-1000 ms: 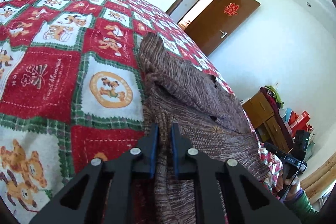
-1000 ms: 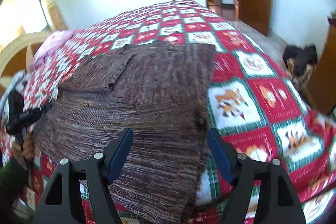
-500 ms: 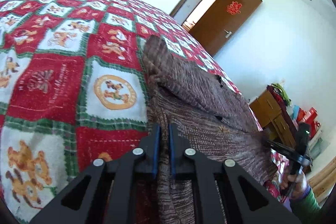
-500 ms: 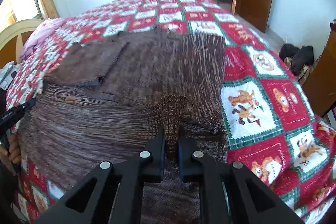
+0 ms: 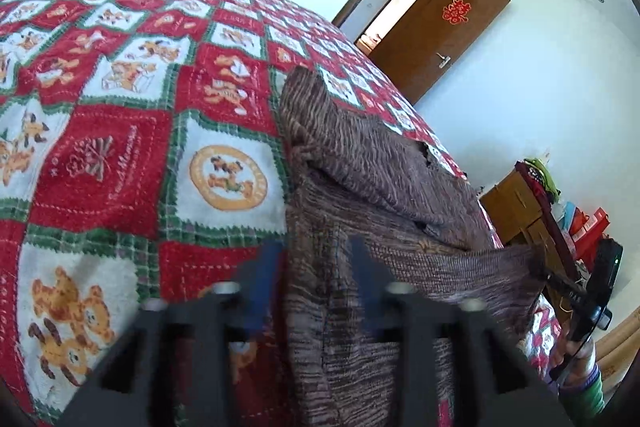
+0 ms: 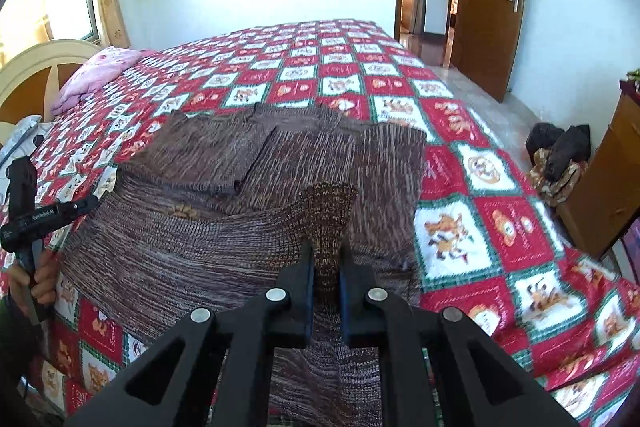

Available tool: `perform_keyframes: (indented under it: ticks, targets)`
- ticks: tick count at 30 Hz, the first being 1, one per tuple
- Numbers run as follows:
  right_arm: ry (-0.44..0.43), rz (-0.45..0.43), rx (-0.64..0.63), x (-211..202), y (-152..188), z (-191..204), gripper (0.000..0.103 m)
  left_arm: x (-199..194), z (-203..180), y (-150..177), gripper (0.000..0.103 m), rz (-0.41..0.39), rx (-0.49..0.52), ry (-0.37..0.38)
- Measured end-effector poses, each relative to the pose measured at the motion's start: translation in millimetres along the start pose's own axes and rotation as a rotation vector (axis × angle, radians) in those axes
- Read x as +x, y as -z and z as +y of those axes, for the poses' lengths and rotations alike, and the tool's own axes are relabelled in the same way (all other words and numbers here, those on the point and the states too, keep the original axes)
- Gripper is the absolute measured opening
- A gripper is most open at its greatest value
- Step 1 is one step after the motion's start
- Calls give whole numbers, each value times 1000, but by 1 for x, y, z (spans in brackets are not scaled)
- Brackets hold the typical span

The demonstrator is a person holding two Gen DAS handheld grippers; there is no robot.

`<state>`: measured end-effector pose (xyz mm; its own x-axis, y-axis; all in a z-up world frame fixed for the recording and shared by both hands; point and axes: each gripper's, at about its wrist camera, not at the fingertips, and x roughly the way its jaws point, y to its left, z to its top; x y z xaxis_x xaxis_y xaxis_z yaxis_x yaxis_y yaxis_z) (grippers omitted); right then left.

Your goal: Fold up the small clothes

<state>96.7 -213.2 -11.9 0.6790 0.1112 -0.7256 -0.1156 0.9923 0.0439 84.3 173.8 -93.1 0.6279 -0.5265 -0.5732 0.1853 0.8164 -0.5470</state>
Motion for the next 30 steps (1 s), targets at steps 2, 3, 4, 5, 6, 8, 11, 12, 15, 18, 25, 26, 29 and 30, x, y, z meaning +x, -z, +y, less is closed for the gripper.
perform_keyframes:
  ticks: [2,3,4,5,6,8,11,12,15,18,25,26,29,30]
  targets:
    - [-3,10,11,4,4,-2,10,-3,-3,-1,70,-23,25,-27]
    - [-7,14,16,5,5,-3,10,-2,-4,-2,70,-23,35,-37]
    - [-9,18,20,6,6,-4,10,1,-6,-2,70,-19,46,-52]
    - [-9,21,24,7,7,-6,10,4,-8,-2,69,-16,56,-67]
    - [-9,24,26,8,8,-6,10,7,-10,-1,64,-10,75,-79]
    - [-12,29,32,10,10,-8,10,14,-17,2,48,11,120,-91]
    - [-15,39,41,12,13,-10,10,22,-30,7,25,32,206,-137]
    - [-16,42,44,13,14,-11,10,20,-34,8,20,21,226,-143]
    - [-16,49,51,16,17,-11,10,11,-39,11,14,-28,264,-146]
    - [-14,51,57,17,20,-13,10,7,-46,14,12,-46,297,-140]
    - [-11,16,76,4,17,-19,10,-1,-47,5,11,-49,194,-63]
    - [-13,10,70,1,15,-19,10,-4,-50,1,11,-52,182,-52]
    - [-3,-12,47,-7,6,-15,10,-10,-59,-9,11,-49,201,-63]
    - [0,-21,40,-10,3,-14,10,-12,-62,-10,10,-52,213,-65]
